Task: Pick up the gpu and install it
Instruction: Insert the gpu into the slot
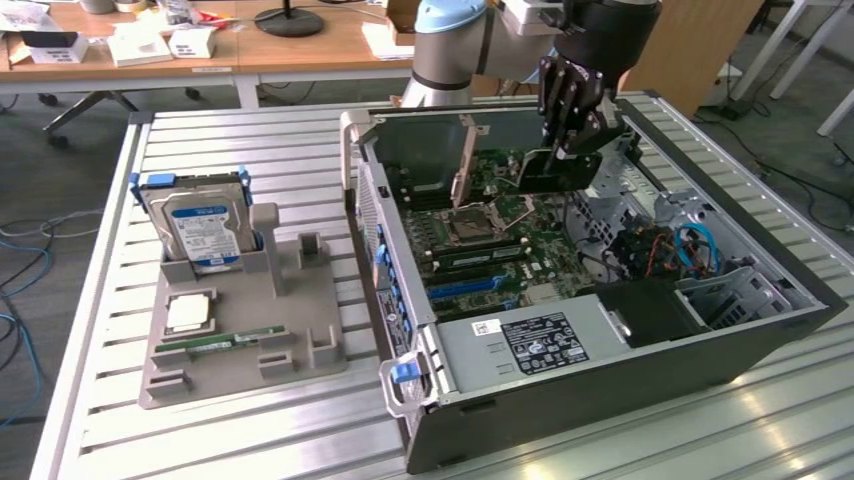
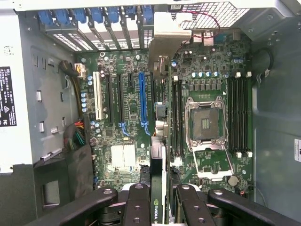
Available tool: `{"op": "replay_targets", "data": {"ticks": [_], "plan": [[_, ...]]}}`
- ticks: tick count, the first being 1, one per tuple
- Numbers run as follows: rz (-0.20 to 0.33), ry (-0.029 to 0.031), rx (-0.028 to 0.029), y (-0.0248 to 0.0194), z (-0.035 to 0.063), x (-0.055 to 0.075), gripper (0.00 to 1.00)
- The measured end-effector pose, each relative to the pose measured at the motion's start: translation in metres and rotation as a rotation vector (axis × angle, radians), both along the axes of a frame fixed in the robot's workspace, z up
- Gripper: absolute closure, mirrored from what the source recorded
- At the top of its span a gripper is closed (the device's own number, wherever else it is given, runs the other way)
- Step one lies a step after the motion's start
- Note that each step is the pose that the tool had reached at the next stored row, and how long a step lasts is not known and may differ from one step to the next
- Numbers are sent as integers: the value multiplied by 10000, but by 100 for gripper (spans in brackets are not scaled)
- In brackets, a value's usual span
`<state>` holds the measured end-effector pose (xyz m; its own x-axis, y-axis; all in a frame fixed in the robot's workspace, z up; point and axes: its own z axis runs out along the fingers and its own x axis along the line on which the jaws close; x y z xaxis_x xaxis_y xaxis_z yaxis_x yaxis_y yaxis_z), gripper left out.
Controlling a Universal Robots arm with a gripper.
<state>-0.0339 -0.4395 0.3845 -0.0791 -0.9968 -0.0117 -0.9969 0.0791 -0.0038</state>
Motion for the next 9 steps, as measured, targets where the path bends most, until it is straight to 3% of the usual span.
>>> {"op": "replay_targets", "data": {"ticks": [9], "plan": [[0, 0, 0, 0, -28, -1, 74]]}}
